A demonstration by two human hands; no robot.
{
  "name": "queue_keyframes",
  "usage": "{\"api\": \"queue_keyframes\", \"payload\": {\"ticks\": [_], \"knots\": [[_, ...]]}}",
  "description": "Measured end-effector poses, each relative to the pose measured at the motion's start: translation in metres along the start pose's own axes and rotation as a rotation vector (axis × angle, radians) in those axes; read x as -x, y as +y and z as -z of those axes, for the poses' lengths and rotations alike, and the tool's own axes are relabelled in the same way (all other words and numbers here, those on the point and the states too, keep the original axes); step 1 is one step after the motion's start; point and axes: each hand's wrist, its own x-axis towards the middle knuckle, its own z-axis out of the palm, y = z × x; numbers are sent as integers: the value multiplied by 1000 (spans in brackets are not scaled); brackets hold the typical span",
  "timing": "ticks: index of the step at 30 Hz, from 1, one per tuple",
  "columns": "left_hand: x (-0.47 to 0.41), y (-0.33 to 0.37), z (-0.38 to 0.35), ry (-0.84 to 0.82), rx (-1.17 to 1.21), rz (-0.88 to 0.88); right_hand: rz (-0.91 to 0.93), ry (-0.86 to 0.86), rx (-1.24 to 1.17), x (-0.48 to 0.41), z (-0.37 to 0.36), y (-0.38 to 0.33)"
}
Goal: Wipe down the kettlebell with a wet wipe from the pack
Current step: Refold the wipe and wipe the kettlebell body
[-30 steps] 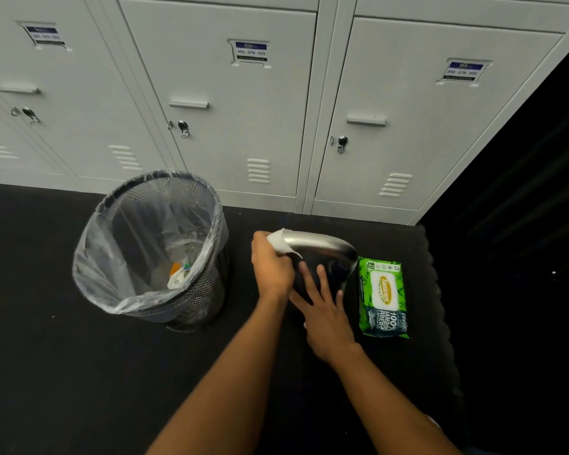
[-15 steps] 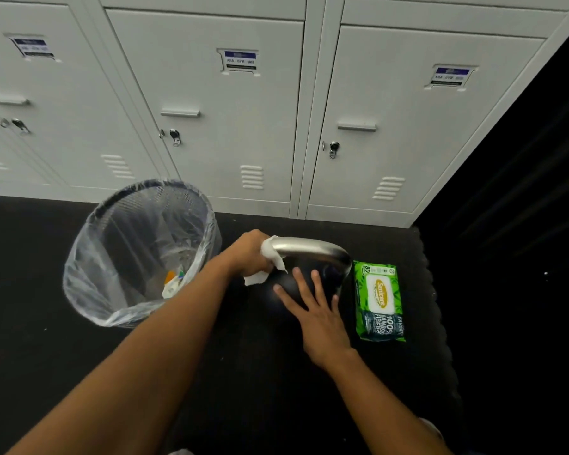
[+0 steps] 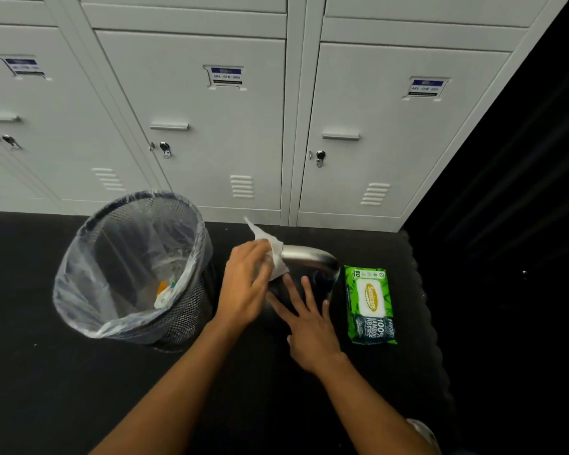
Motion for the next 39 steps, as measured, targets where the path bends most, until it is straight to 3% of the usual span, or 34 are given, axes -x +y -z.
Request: {"api": "queue_keyframes", "payload": {"ticks": [6,10,14,19,24,27,32,35,39], "knots": [[-46,11,-11,-375,-333,-28,-11,13,23,-2,-5,0],[-57,32,-23,-529,-576,-226,-1,-5,27,-3,-6,0],[-47,16,-15,-469,-531,-277,-4,-16,21,-3,-7,0],[-23,-9,2,-329,-353,-164,-3,12,2,-2,-6,-1],[-24,-9,2,-255,-423,-100,0,-8,-6,-3,-5,0],[-39,12,-12,-345,-483,-206,3,11,3,-3,-7,1],[-63,28,-22,-543,-512,-190,8,21,2,-3,-9,0],[-61,10,-11,-539,-418,-179,16,8,20,-4,-7,1],[-50,-8,-5,-416,-198,-129,15,-6,19,-5,-5,2]]}}
